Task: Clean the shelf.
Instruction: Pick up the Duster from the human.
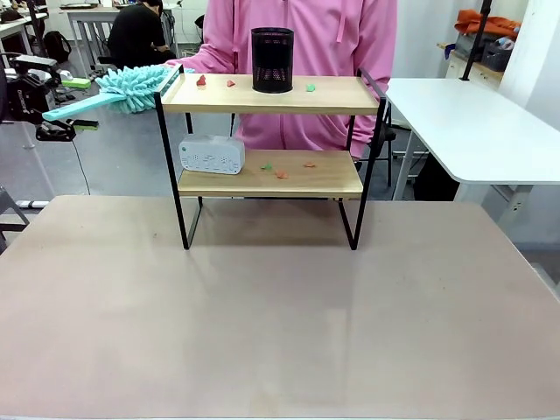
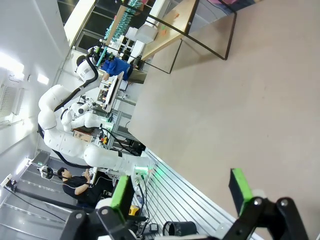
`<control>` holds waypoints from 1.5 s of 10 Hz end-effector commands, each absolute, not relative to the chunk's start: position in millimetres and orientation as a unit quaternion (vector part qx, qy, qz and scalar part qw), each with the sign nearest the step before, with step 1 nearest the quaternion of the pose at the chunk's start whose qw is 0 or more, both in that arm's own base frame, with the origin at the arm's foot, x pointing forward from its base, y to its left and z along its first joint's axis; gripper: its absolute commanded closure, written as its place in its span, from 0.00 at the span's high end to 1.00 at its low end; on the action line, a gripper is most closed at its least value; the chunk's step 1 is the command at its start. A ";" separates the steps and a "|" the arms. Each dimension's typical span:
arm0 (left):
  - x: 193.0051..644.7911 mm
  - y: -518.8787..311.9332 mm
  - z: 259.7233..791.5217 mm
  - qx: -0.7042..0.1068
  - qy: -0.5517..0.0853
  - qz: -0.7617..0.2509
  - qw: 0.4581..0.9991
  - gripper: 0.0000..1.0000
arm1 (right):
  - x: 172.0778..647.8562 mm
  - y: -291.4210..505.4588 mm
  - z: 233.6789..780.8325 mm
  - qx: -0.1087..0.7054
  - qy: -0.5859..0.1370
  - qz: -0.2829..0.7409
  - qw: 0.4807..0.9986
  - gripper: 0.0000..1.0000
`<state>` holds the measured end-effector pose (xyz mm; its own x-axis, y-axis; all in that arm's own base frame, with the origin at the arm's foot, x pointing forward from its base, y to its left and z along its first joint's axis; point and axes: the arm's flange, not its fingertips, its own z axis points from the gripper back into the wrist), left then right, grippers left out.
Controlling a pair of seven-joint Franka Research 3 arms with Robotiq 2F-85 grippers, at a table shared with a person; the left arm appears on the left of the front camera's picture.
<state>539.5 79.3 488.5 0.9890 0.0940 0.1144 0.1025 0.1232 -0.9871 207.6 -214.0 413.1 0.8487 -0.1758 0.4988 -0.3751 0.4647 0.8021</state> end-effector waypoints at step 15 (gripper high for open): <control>471.2 154.3 530.5 -0.651 -0.138 -0.035 0.746 0.00 | 209.5 -214.3 414.8 0.516 -0.281 0.069 0.806 1.00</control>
<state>506.6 128.5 517.1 0.9737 0.1324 0.1854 0.1638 0.1588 -0.9736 207.7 -213.8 413.0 0.8488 -0.1751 0.4988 -0.3756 0.4642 0.8021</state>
